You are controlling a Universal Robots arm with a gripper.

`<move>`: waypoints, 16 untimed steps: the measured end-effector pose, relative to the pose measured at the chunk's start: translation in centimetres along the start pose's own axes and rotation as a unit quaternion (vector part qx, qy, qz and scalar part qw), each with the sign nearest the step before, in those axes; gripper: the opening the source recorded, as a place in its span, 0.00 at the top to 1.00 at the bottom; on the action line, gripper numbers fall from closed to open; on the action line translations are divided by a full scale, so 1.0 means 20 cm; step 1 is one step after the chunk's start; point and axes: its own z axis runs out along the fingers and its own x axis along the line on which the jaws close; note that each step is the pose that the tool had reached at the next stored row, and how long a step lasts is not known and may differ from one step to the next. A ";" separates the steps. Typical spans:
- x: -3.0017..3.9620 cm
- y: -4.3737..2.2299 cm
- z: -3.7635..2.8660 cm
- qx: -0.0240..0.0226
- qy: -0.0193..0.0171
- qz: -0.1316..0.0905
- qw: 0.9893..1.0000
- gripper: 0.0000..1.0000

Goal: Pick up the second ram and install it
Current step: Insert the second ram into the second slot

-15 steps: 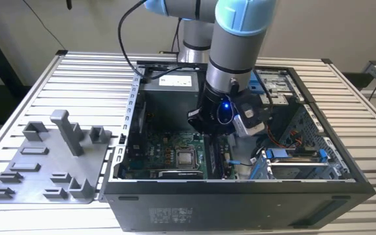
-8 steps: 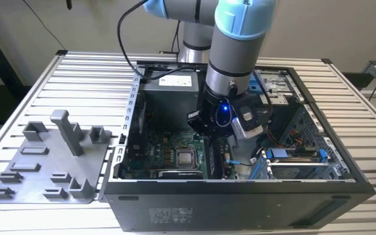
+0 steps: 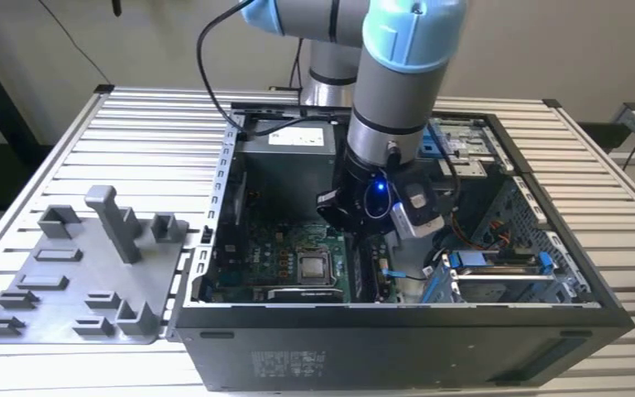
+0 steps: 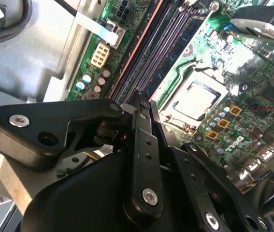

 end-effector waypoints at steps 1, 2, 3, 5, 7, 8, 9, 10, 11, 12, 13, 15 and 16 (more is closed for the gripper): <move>0.000 0.000 0.002 0.000 0.000 0.000 1.000 0.86; 0.000 0.000 0.005 0.000 0.000 0.000 1.000 0.86; 0.000 -0.001 0.007 0.000 0.000 0.000 1.000 0.86; 0.000 0.000 0.013 0.000 0.000 0.000 1.000 0.86; 0.000 -0.001 0.020 0.000 0.000 0.000 1.000 0.86; 0.000 -0.001 0.024 0.000 0.000 0.000 1.000 0.86; -0.001 -0.001 0.027 0.000 0.000 0.000 1.000 0.86; -0.001 -0.001 0.031 0.000 0.000 0.000 1.000 0.86; -0.001 -0.001 0.033 0.000 0.000 0.000 1.000 0.86; -0.001 -0.001 0.034 0.000 0.000 0.000 1.000 0.86; -0.001 -0.001 0.034 0.000 0.000 0.000 1.000 0.86; -0.001 0.001 0.039 0.000 0.000 0.000 1.000 0.86; -0.001 0.001 0.039 0.000 0.000 0.000 1.000 0.86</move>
